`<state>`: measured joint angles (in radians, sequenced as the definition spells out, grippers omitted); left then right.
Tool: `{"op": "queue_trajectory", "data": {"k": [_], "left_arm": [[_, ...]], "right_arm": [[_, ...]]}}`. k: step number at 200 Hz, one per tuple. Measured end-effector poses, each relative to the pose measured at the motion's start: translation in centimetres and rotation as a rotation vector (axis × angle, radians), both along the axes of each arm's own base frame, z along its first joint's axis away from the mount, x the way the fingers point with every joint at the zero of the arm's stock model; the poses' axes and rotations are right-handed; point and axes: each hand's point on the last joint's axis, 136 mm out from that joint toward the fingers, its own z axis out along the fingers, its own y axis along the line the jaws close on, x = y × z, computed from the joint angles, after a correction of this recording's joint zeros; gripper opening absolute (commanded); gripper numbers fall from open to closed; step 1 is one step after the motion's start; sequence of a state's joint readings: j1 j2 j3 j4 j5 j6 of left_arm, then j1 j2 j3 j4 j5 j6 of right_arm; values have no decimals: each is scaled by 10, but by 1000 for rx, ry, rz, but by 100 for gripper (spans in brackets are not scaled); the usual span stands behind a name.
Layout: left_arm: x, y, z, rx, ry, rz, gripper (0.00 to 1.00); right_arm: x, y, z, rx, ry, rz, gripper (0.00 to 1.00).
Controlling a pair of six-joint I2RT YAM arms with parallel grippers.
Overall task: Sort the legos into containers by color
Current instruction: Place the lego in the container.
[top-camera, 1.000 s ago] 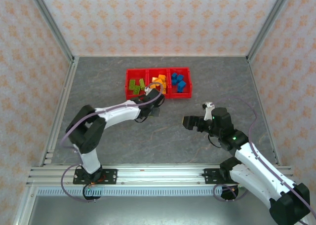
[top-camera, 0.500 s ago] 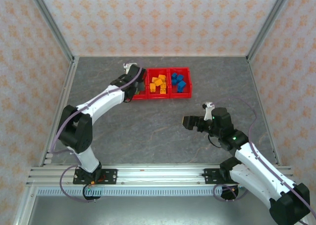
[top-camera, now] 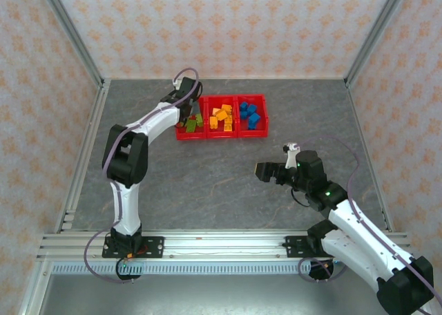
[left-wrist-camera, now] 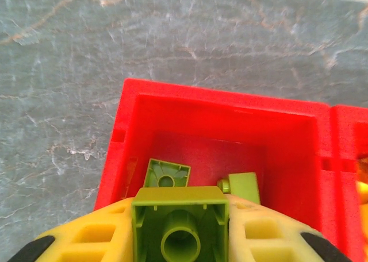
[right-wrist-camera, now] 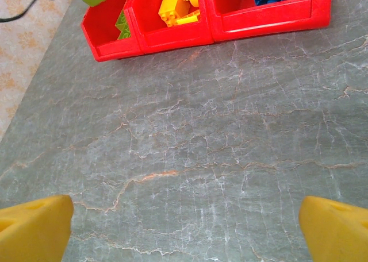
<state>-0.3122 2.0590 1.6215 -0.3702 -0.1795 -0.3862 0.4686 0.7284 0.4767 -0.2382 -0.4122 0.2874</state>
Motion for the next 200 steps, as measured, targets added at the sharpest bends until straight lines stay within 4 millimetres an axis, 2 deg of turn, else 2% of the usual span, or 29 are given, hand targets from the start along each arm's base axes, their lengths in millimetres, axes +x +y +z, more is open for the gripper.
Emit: {"op": "queue_trajectory", "data": {"k": [22, 39, 55, 79, 99, 129, 149, 171, 200], "left_arm": [[5, -1, -20, 4, 36, -12, 46], [9, -6, -16, -13, 27, -31, 58], [10, -12, -13, -32, 26, -59, 77], [3, -16, -2, -65, 17, -79, 90], [-19, -13, 22, -88, -16, -98, 99], [-58, -9, 76, -164, -149, -133, 99], [-82, -7, 99, -202, -228, -159, 99], [-105, -5, 106, -220, -282, -200, 99], [-139, 3, 102, -222, -335, -232, 100]], "right_arm": [[0, 0, 0, 0, 0, 0, 100], [0, 0, 0, -1, -1, -2, 100], [2, -3, 0, -11, -6, -15, 100], [3, -7, 3, -20, -24, -38, 100], [4, -10, 6, -19, -40, -50, 100], [6, -15, 6, -29, -46, -75, 100], [10, -27, 7, -69, -50, -136, 100], [22, -49, 26, -116, -115, -260, 100], [38, -77, 74, -110, -301, -435, 100]]}}
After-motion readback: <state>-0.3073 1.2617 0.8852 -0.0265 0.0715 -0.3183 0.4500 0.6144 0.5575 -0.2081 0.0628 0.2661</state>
